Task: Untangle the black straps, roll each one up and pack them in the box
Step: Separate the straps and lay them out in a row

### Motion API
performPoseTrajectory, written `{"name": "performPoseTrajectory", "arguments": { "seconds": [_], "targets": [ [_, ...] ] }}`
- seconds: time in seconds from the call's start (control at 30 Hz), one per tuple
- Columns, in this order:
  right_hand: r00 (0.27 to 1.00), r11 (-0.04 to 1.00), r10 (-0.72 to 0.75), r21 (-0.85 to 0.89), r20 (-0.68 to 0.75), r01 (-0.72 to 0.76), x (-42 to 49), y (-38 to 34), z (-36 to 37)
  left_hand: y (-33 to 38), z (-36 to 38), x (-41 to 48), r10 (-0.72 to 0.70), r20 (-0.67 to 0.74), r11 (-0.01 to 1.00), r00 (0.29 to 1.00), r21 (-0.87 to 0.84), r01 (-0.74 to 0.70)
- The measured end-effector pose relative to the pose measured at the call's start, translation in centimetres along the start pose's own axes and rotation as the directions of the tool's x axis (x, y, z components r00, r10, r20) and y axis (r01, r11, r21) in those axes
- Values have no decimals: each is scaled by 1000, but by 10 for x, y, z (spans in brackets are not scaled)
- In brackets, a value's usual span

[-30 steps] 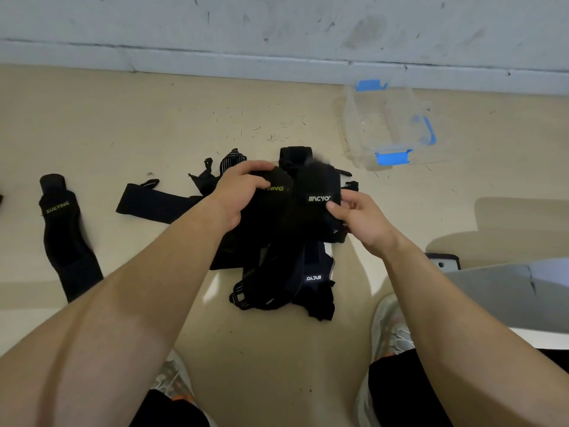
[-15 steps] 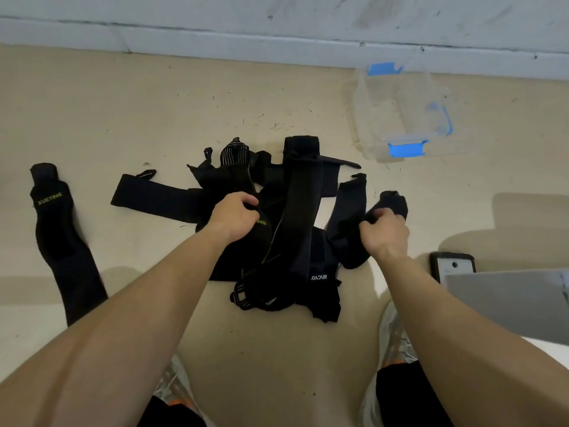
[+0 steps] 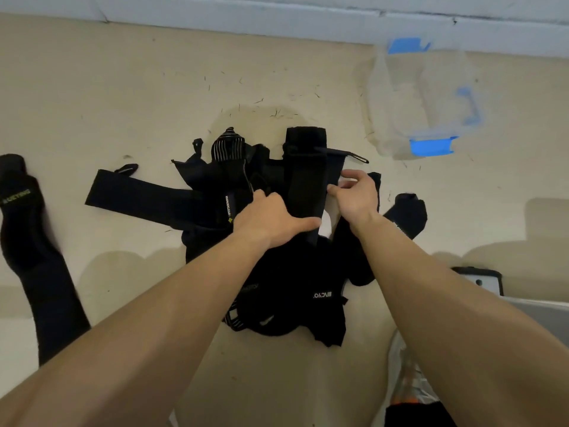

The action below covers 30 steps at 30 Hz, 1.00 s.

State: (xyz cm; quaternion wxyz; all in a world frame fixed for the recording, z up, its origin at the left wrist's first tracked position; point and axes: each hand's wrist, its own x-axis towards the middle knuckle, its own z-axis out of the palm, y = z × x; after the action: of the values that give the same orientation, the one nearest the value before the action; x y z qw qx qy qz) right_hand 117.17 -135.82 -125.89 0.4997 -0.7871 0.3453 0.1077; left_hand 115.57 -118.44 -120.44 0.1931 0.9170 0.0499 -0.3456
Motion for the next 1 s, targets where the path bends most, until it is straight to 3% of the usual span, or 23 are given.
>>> {"name": "performPoseTrajectory", "arguments": {
  "seconds": [0.1,0.27,0.4,0.6,0.77,0.87,1.0],
  "targets": [
    [989,965,119,225,91,-137,0,-4,-4,14,13,1,-25,3,989,1000,147,24],
    [980,971,155,164,122,-174,1,-2,-7,17,23,-1,5,-7,967,1000,256,-3],
    [1000,993,-17,120,22,14,-3,1,-16,4,14,-6,87,-136,970,987,238,-52],
    [966,951,-232,183,-115,250,-19,-23,-46,-33,-8,-11,-25,-224,962,974,260,84],
    [924,923,-330,139,-193,359,-39,-70,-69,-29,-15,-24,-54,-261,986,964,136,92],
    [959,919,-238,284,-155,274,-53,-99,-81,-16,-25,-35,-27,-291,999,956,-25,20],
    [988,860,-152,496,32,116,-82,-128,-93,-1,-45,-58,107,-310,932,945,-300,-204]
  ]
}}
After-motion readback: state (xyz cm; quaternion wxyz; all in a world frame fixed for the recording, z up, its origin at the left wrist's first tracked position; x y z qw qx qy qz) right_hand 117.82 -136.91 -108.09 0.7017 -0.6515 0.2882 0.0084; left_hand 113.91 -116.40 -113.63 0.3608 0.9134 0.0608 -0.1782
